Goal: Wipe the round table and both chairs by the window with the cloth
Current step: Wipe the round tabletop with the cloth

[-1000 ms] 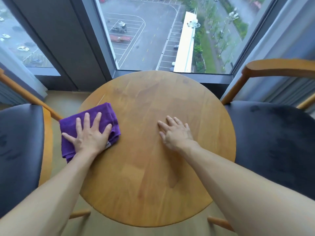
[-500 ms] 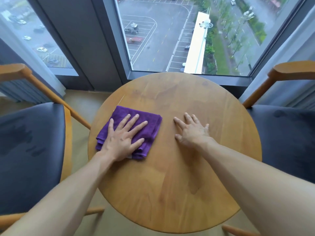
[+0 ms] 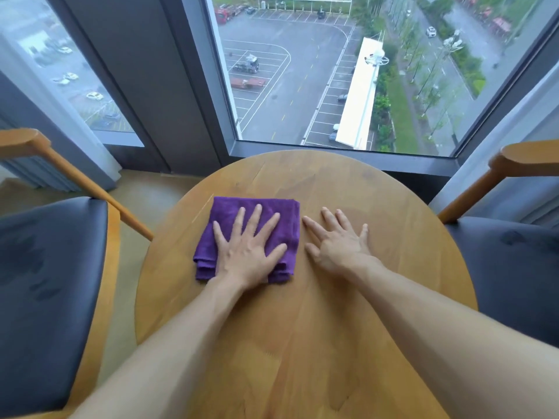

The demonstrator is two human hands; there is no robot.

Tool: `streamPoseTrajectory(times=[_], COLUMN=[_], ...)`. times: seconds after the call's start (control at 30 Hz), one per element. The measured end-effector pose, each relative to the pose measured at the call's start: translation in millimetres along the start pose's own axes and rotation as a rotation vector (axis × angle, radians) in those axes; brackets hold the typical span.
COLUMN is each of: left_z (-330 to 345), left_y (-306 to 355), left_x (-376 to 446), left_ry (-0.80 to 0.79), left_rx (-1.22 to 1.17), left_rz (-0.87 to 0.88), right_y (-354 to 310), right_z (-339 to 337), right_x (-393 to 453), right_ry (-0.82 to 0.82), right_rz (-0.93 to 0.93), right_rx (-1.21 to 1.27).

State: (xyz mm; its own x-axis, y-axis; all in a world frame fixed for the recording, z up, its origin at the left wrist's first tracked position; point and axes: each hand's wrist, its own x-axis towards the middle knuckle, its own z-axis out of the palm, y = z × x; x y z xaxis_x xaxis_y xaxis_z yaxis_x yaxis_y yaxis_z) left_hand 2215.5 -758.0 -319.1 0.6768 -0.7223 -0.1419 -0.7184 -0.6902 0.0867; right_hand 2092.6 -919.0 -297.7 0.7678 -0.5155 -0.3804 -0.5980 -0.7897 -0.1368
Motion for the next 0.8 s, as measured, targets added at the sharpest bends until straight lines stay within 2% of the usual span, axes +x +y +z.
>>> streamPoseTrajectory(times=[0.07,0.13,0.23,0.37,0.47,0.57,0.7,0.8], left_z=[-5,-10,-12,-12,-17,-20,-16,-15], left_y=[-27,-58,-86,-76,-52,-26,-16,-54], left_x=[-4,-6,3,42,81,109,88,55], left_ry=[0.003,-0.002,0.023,0.055,0.058,0.038,0.007,-0.008], left_rx=[0.036,0.047,-0.004,-0.090,-0.125,-0.120,0.001,0.052], left_rz=[0.119,0.112,-0.177,-0.598,-0.737,-0.565,-0.047,0.259], right_y=[5,8,12,13,13,19,23,21], right_z=[-8,-15,-24,-34,-35,-36,-41,-46], right_x=[19,32,50,76,93,104,115,119], right_ry=[-0.005,-0.013,-0.020,-0.002,0.007,0.024,0.046,0.037], right_rz=[-0.021,-0.034,-0.038,-0.054,-0.071,-0.104,-0.103,-0.094], right_rx=[0.007,0.000,-0.004,-0.012,-0.017,-0.034,0.000,0.020])
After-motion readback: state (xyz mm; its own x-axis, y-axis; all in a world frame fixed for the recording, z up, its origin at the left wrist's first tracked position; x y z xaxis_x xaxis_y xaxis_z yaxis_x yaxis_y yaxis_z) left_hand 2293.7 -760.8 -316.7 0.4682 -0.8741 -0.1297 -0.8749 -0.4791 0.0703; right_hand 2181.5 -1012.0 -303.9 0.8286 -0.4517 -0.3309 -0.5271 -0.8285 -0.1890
